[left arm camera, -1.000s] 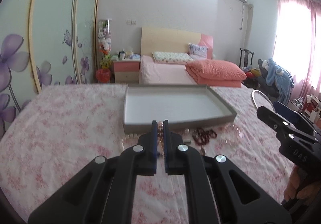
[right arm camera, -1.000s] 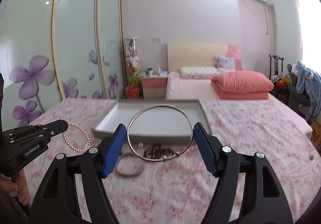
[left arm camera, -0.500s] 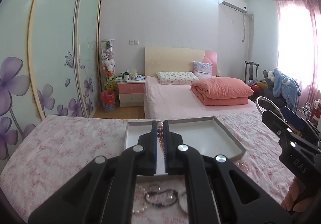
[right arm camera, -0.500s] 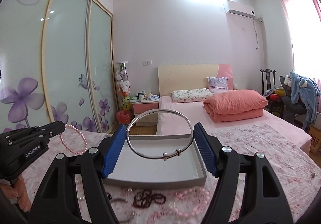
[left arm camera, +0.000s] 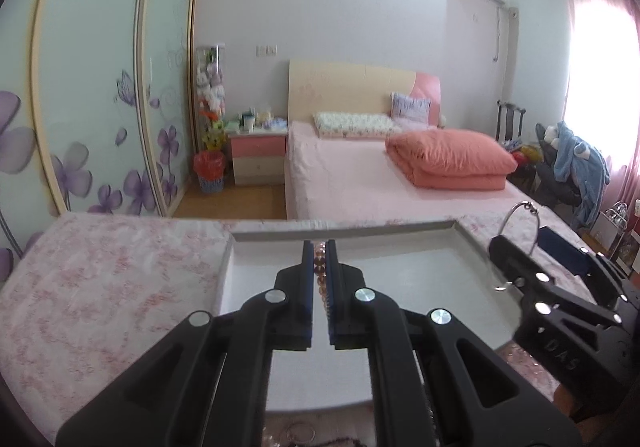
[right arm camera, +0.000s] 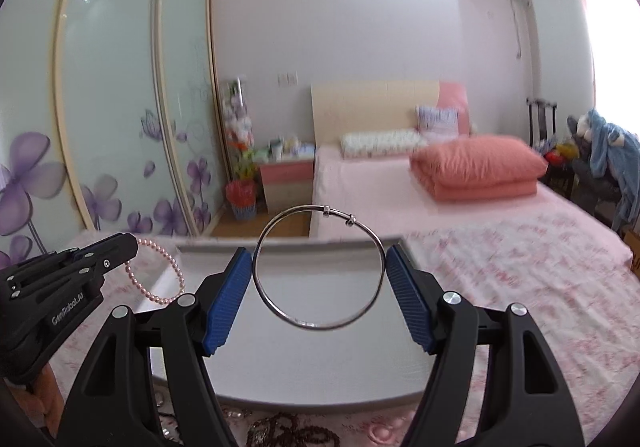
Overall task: Organize jewelry
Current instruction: 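Release the silver bangle into the grey tray while the left tool drops the pink pearls there, then withdraw both open tools from the grey tray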
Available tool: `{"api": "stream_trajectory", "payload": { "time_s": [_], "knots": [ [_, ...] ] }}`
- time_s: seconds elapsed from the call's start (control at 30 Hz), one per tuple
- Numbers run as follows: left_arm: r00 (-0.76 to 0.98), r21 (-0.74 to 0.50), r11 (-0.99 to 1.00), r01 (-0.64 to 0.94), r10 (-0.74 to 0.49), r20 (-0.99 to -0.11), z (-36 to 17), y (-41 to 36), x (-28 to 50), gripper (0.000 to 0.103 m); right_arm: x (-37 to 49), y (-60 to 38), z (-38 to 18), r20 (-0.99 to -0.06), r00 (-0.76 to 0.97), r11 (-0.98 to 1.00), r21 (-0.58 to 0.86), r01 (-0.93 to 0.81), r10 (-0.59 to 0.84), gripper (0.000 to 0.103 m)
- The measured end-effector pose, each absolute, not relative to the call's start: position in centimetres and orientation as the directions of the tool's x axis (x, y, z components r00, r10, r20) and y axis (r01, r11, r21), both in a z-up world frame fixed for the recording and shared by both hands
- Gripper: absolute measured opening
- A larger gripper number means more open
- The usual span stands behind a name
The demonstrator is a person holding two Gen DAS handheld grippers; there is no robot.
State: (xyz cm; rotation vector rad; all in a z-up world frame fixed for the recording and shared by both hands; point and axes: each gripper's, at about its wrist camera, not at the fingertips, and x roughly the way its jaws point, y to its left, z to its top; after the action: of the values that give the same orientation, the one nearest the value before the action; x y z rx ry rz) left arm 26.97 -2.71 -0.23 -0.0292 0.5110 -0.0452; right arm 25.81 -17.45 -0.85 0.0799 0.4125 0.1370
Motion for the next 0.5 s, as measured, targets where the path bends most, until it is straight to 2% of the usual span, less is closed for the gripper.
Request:
{"api": "stream_trajectory", "payload": {
  "time_s": [0.2, 0.23, 0.3, 0.43, 0.5],
  "knots": [
    [0.835, -0.028, 0.999, 0.026, -0.038, -0.549, -2.4, -2.8, 30.1, 0.006, 29.2, -17.1, -3.0, -0.522, 0.836, 0.984, 0.132, -0.116, 0.168, 0.070],
    [0.829, -0.029, 0.999, 0.028, -0.040, -0.557, -2.7, -2.8, 30.4, 0.007, 29.3, -17.2, -3.1, -0.532, 0.829, 0.983, 0.142, -0.113, 0.172, 0.075],
    [0.814, -0.035, 0.999, 0.026, -0.042, -0.579, -3.3, -2.7, 31.2, 0.007, 29.3, -17.3, -3.2, -0.539, 0.823, 0.981, 0.160, -0.111, 0.181, 0.080],
    [0.796, -0.071, 0.997, 0.019, -0.058, -0.603, -4.1, -1.9, 32.1, 0.016, 28.6, -17.8, -2.5, -0.516, 0.835, 0.977, 0.180, -0.114, 0.193, 0.080],
    [0.794, -0.087, 0.996, 0.009, -0.060, -0.605, -4.1, -1.5, 32.0, 0.018, 28.2, -18.4, -2.2, -0.509, 0.838, 0.975, 0.194, -0.110, 0.196, 0.080]
  ]
}}
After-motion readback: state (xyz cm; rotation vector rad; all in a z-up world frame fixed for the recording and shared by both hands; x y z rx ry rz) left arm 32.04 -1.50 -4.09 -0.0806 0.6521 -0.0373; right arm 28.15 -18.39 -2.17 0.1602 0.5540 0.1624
